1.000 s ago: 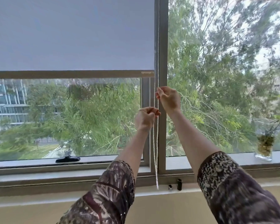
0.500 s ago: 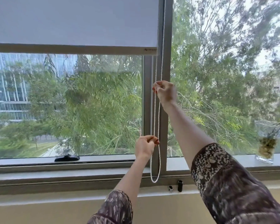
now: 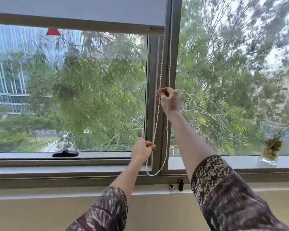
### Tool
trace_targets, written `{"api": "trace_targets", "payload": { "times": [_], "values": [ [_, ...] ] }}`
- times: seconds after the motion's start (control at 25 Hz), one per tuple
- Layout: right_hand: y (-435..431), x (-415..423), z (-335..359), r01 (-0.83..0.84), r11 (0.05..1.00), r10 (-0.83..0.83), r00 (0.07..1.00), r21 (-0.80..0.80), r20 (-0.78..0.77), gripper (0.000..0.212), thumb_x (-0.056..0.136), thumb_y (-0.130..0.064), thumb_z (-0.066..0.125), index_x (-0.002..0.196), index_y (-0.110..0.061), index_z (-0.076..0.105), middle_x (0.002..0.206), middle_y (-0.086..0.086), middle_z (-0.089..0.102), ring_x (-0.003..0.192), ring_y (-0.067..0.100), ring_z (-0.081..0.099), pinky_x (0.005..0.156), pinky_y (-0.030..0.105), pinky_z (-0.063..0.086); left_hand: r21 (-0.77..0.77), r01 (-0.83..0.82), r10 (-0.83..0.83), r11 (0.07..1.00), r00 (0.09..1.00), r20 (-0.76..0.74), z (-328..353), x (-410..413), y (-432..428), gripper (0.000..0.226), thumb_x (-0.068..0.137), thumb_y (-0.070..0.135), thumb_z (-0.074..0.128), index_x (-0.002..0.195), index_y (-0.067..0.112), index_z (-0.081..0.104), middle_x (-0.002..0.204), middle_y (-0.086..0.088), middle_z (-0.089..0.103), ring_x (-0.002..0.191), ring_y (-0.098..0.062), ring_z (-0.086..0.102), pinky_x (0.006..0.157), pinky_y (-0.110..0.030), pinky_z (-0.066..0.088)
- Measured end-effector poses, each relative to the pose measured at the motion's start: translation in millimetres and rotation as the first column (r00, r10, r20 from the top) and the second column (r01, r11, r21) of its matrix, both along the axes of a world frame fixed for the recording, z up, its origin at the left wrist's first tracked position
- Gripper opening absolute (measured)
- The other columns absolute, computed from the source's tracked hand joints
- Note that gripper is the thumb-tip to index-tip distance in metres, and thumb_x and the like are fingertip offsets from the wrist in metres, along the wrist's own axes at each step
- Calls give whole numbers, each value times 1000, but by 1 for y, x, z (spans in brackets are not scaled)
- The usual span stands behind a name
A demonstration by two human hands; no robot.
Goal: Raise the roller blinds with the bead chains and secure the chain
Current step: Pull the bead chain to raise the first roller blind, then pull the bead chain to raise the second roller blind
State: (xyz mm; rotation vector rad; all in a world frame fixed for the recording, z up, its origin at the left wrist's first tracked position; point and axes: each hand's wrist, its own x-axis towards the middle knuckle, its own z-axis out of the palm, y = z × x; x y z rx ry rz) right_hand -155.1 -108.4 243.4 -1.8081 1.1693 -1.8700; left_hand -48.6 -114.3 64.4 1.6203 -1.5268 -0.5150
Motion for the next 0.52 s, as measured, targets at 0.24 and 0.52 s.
{"api": "trace_targets", "payload": {
  "times": [0.24,0.52],
  "values": [
    [-1,-3,-18,24,1000,-24,998,-11,-52,11,92,-13,58,93,-8,67,77,-4,62,68,8,56,57,10,46,11,260,-258,965,960,-106,48,12,-9,45,82,-12,45,122,1,61,117,-12,68,74,-9,61,61,-20,50],
    [-13,-8,-80,-6,996,17,992,88,-126,10,91,-13,60,85,-10,67,72,-1,63,62,13,55,54,17,41,-370,188,-344,910,841,-419,155,14,5,23,94,14,56,112,8,69,99,-1,74,84,-6,64,69,-18,45]
  ]
}}
